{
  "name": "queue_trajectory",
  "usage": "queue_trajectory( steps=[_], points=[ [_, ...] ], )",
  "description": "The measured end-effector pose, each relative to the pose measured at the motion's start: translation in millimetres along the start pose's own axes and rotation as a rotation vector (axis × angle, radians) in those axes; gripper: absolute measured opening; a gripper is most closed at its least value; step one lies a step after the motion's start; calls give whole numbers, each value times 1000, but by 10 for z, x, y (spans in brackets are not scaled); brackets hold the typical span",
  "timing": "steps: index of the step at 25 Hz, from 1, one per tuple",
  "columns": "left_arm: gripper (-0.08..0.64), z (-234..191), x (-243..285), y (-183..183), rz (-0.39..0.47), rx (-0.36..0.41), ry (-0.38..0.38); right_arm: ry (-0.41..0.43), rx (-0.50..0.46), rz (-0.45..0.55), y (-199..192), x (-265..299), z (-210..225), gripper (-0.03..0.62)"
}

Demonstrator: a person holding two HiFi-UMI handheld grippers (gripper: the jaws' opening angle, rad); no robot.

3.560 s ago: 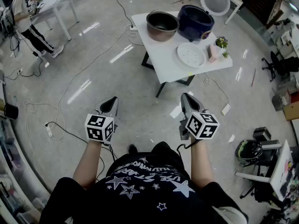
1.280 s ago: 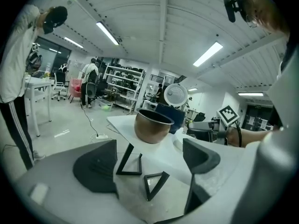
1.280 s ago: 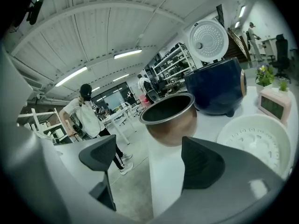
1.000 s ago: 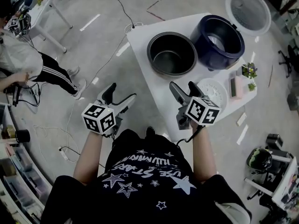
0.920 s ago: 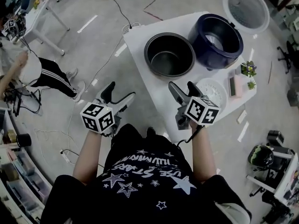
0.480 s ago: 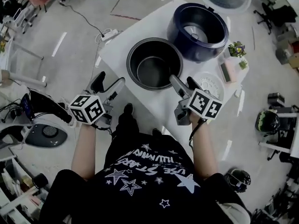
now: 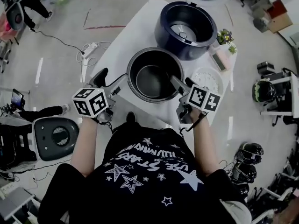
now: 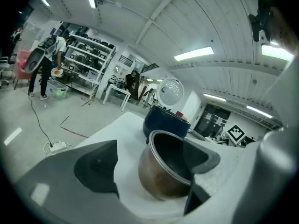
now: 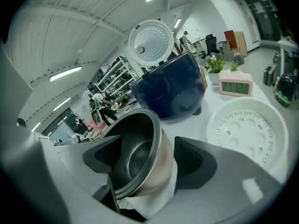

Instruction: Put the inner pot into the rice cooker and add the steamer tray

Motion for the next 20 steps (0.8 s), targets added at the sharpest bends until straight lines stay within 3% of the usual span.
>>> queue_trajectory(
  steps=[5,11,15,20],
  points=[
    [428,54,288,-65,-85,51,-90,-114,-5,-57,-103,126,121,302],
    [428,74,479,-72,-171,103,-147,-195,5,-71,-162,165,98,242],
    [426,145,639,-98,-252,138,-204,-284,-37,-89,-171,127,149,144],
    [406,188,757,-154,-332,188,-208,-340,-79,-109,-147,140,126,124]
  ],
)
Point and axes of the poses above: the fingertips, and each gripper's own axes: x forward along the fingers, z to its right, y out of its top, the point moved 2 cm from there along -x, backward along the fingers, and after that the axes turned 9 degrees about y, right-handed, at the moved point
